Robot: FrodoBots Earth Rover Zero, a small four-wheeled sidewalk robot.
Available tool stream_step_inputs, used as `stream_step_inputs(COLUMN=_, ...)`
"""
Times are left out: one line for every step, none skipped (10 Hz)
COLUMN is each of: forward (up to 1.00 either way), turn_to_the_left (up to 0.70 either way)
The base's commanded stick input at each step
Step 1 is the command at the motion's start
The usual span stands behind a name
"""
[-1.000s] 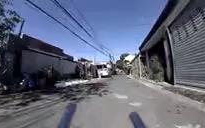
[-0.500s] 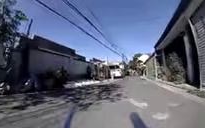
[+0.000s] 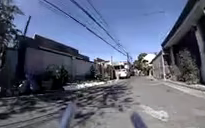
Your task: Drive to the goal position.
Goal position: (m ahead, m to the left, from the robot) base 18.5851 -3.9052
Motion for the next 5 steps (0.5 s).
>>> stream_step_inputs(forward=1.00, turn_to_the_left=-0.40)
stream_step_inputs(forward=1.00, turn_to_the_left=-0.40)
stream_step_inputs(forward=1.00, turn_to_the_left=-0.40)
stream_step_inputs(forward=1.00, turn_to_the_left=-0.40)
stream_step_inputs(forward=1.00, turn_to_the_left=-0.40)
